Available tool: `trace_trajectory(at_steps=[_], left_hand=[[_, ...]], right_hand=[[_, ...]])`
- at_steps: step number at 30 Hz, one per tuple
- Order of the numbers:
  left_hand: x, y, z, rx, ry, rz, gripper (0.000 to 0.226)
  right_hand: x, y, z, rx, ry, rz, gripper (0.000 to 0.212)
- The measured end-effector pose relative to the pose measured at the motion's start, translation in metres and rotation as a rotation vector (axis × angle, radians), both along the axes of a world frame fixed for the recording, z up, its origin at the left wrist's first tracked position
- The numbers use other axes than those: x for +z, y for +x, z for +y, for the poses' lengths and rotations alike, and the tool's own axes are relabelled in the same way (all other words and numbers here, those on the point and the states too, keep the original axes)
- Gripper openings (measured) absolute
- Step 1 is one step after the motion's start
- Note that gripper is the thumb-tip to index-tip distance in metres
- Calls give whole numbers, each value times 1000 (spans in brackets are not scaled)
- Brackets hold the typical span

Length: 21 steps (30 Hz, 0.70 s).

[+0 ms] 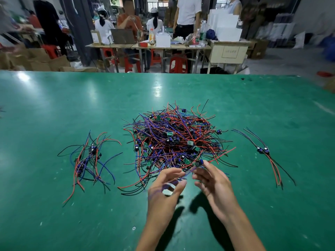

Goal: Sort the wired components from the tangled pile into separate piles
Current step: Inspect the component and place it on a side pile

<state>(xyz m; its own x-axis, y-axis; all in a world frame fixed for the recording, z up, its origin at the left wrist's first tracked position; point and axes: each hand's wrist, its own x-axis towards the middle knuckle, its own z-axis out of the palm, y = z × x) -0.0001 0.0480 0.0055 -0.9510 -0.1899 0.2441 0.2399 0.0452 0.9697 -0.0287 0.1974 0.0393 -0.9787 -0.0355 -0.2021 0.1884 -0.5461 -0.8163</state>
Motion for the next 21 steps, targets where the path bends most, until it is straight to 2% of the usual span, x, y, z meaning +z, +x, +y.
trace_trajectory(at_steps=[2,4,7,10,13,16,21], left_hand=[[-4,0,-3,-9,0,-28,21],[-5,-2,-5,-69,143,-105,11],[-1,-5,-2,-303,298,-296,38],[3,-10,7,-462,311,-353,38],[2,-15,15,-399,328,-370,28],[-1,-20,17,-354,338,-400,17],[-2,-24,23,-329,268,-418,22]], right_hand=[[6,-5,11,106,71,18,16],[8,-10,21,206,238,55,15],[6,-12,28,323,483,133,19],[-2,-11,24,358,589,203,23],[-15,-12,22,247,734,323,20],[-27,-9,18,97,892,329,16],[-47,1,0,-138,804,274,17]])
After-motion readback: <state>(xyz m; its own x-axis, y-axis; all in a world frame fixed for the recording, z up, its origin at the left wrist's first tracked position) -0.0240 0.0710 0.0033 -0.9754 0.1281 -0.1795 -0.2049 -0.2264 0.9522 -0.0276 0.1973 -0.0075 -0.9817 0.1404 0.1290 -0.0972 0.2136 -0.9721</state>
